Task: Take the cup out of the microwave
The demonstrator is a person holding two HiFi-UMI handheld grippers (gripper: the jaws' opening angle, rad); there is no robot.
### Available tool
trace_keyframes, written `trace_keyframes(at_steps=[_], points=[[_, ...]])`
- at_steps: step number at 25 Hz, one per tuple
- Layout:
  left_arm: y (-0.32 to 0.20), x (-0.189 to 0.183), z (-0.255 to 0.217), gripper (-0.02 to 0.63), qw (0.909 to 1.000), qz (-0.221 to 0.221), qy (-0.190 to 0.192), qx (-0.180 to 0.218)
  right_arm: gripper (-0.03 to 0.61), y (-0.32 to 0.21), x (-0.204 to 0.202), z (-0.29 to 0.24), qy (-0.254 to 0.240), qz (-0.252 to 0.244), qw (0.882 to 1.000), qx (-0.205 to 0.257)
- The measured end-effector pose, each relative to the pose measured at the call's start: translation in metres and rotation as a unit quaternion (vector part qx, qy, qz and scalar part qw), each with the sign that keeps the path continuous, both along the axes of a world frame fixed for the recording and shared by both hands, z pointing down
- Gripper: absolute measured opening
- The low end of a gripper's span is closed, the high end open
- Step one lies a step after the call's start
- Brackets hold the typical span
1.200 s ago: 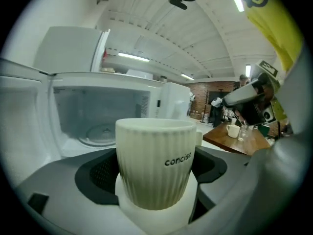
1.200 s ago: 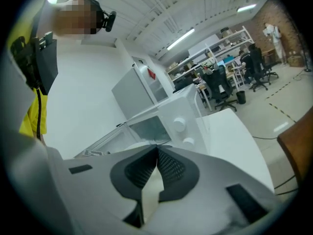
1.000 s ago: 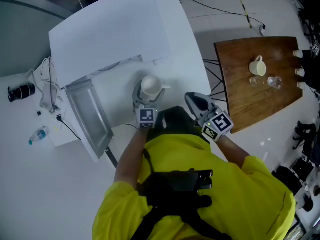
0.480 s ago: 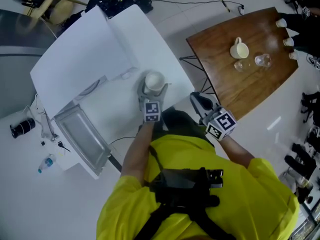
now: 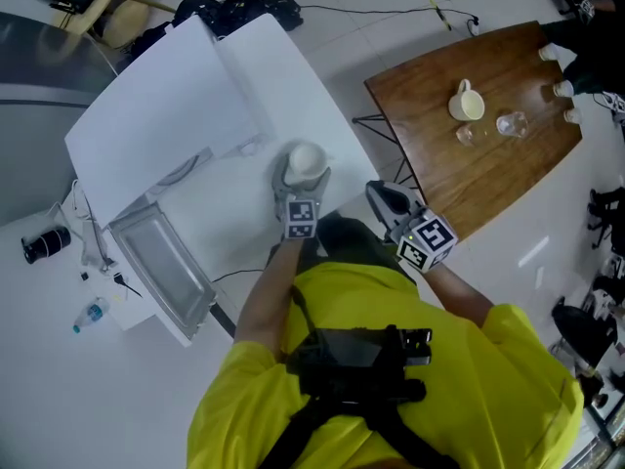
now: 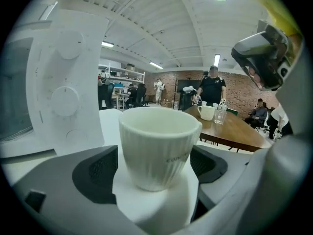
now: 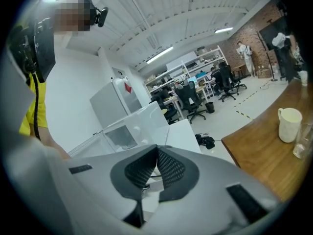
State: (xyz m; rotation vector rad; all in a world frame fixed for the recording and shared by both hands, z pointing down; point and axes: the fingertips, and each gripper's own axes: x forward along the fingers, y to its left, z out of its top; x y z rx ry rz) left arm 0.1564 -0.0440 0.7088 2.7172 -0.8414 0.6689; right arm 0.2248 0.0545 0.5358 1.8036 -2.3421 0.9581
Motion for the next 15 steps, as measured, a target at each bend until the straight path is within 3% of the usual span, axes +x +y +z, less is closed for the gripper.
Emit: trace_keyframes(at_steps=[4, 5, 7, 9, 12, 15], points=[[0.022, -0.050, -0.016, 0.449, 0.9996, -0.011, -0.010, -0.022, 0.006, -0.013, -0.005, -0.011, 0.006, -0.009, 1.000, 0.014], [0.025, -0.069, -0.031, 0.387, 0.9996, -0.021, 0.000, -0.018, 0.006, -0.018, -0.005, -0.016, 0.010, -0.011, 1.000, 0.019], [0.022, -0.109, -0.080, 0.143, 0.9986, -0.042, 0.030, 0.007, 0.006, -0.032, -0.008, -0.031, 0.020, -0.016, 0.999, 0.034], [0.012, -0.147, -0.147, 0.045, 0.9959, -0.056, 0.061, 0.036, 0.006, -0.051, -0.015, -0.052, 0.034, -0.023, 0.998, 0.053], [-0.006, -0.194, -0.248, 0.000, 0.9906, -0.074, 0.107, 0.041, 0.006, -0.087, -0.035, -0.097, 0.073, -0.049, 0.991, 0.096], [-0.024, -0.255, -0.312, 0.000, 0.9774, -0.173, 0.105, 0.061, 0.006, -0.120, -0.065, -0.152, 0.094, -0.085, 0.979, 0.161]])
